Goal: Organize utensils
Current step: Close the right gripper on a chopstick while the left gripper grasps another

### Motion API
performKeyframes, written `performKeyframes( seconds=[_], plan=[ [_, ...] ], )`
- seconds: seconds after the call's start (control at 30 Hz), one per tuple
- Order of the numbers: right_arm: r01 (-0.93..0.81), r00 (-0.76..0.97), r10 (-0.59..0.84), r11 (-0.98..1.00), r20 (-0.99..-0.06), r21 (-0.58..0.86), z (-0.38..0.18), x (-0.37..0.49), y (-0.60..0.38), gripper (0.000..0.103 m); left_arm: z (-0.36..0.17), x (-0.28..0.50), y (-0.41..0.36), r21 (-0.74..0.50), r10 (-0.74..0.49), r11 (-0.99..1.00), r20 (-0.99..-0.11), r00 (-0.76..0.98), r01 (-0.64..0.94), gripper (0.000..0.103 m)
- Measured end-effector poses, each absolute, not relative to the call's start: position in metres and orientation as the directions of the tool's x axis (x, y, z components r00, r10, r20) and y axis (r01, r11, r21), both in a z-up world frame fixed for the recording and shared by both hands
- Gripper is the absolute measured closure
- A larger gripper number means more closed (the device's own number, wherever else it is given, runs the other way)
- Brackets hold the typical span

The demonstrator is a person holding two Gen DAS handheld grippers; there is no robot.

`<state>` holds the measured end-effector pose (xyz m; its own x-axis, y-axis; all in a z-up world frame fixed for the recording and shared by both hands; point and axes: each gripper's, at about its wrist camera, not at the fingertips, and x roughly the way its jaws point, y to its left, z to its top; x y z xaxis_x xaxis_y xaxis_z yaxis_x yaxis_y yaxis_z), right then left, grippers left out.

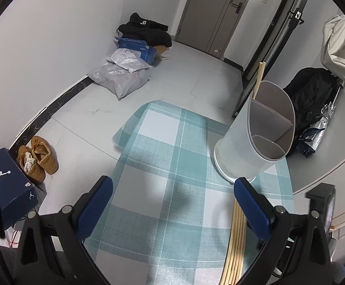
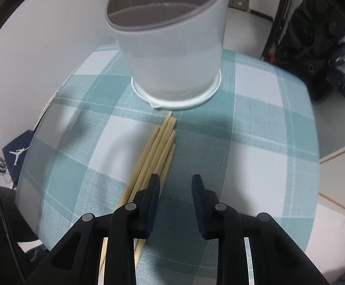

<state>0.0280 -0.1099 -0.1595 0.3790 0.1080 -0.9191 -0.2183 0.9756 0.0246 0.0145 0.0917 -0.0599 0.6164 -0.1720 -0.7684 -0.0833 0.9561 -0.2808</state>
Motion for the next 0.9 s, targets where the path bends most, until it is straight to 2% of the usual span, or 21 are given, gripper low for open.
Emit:
performKeyframes(
  seconds=[0.17,0.27,0.4,0.67,0.9],
  plan=[
    [-0.239,0.370,0.131,0.970,-0.920,0.042,-0.156,0.022,-0.099,0.076,-0.062,0.015,0.095,-0.285,-0.170,0.953,-0.775,0.609,-0.097,0.003],
    [-0.231,0.343,0.129,0.972,-0.930,0.049,-0.164,0.027,-0.099,0.080,-0.064,0.015,0.095,-0.280,-0.164,0.954,-0.781,0.603,-0.104,0.003],
    [-0.192,0.318,0.140,0.978,-0.938,0.081,-0.167,0.034,-0.113,0.097,-0.065,0.015,0.095,-0.276,-0.163,0.956,-0.786,0.596,-0.102,0.003],
    [-0.147,0.301,0.133,0.985,-0.944,0.092,-0.169,0.034,-0.141,0.097,-0.068,0.016,0.093,-0.258,-0.155,0.961,-0.795,0.587,-0.096,0.003],
    [-0.176,0.339,0.047,0.984,-0.939,-0.015,-0.172,0.054,-0.126,0.096,-0.080,0.015,0.078,-0.205,-0.150,0.978,-0.819,0.554,-0.038,0.003]
  ],
)
